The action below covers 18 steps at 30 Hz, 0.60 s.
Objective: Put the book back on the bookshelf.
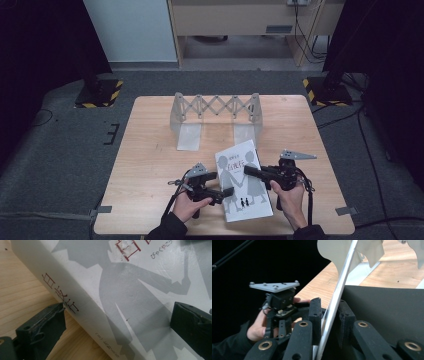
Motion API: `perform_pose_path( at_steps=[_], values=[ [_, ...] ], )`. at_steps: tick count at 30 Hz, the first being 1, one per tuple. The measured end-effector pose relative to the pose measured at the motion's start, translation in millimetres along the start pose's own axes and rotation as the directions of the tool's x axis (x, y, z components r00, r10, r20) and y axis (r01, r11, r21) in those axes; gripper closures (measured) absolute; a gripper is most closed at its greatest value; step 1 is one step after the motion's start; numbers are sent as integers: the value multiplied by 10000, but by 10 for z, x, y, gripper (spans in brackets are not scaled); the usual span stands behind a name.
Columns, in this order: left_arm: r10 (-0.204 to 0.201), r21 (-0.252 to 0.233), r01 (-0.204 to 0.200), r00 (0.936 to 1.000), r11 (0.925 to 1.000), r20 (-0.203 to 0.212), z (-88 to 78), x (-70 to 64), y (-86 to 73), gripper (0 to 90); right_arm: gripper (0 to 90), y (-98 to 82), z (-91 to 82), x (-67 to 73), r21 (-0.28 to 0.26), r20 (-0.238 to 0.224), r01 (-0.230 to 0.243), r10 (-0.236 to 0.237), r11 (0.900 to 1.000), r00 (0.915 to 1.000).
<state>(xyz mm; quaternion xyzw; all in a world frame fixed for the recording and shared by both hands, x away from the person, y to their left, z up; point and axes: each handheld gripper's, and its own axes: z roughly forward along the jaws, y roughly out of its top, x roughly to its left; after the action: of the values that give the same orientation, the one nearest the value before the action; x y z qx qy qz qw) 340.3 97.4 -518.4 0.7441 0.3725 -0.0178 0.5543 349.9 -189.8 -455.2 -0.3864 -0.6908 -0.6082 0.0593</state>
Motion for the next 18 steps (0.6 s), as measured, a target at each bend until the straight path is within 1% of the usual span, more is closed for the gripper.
perform_pose_path(
  at_steps=[1, 2, 4, 5, 8, 9, 10, 11, 12, 13, 14, 15, 17, 18],
  values=[
    [-230, -21, 231, 9994, 9997, 252, 33, 17, -20, 0, 772, 2, -14, -3, -17, -44, 28, -29, 10000, 10000],
    [-230, -21, 231, 9994, 9997, 252, 33, 17, -20, 0, 772, 2, -14, -3, -17, -44, 28, -29, 10000, 10000],
    [-345, -216, 357, 9979, 9991, 546, 78, 47, -50, 0, 772, -8, -47, -33, -152, -148, -51, 48, 9999, 9999],
    [-438, -187, 451, 9970, 9988, 634, 90, 60, -53, 0, 772, -12, -52, -42, -166, -141, -65, 63, 9998, 9999],
    [-489, -235, 507, 9960, 9984, 749, 108, 80, -61, 0, 772, -21, -54, -75, -187, -176, -131, 127, 9997, 9998],
    [-506, -269, 530, 9953, 9982, 829, 110, 86, -73, 0, 771, -21, -54, -78, -189, -181, -131, 128, 9997, 9998],
    [-607, -243, 634, 9933, 9977, 980, 112, 94, -87, 0, 772, -21, -56, -76, -189, -182, -89, 86, 9998, 9998],
    [-607, -243, 634, 9933, 9977, 980, 112, 94, -87, 0, 772, -21, -56, -76, -189, -182, -89, 86, 9998, 9998],
    [-654, -25, 664, 9877, 9978, 1423, 127, 83, -112, 0, 772, -18, -61, -68, -141, -291, 26, -30, 9999, 9996],
    [-752, 116, 743, 9848, 9972, 1563, 132, 72, -118, 0, 772, -12, -59, -60, -82, -376, 108, -111, 9999, 9992],
    [-752, 116, 743, 9848, 9972, 1563, 132, 72, -118, 0, 772, -12, -59, -60, -82, -376, 108, -111, 9999, 9992],
    [-795, 201, 773, 9842, 9968, 1579, 131, 61, -119, 0, 772, -10, -55, -47, -72, -519, 198, -201, 9998, 9985],
    [-852, 225, 827, 9839, 9963, 1573, 135, 66, -121, 0, 772, -10, -53, -51, -51, -513, 177, -179, 9998, 9985],
    [-952, 260, 922, 9836, 9954, 1531, 147, 82, -131, 0, 770, -22, -45, -93, -16, -439, 39, -40, 10000, 9990]
  ],
)
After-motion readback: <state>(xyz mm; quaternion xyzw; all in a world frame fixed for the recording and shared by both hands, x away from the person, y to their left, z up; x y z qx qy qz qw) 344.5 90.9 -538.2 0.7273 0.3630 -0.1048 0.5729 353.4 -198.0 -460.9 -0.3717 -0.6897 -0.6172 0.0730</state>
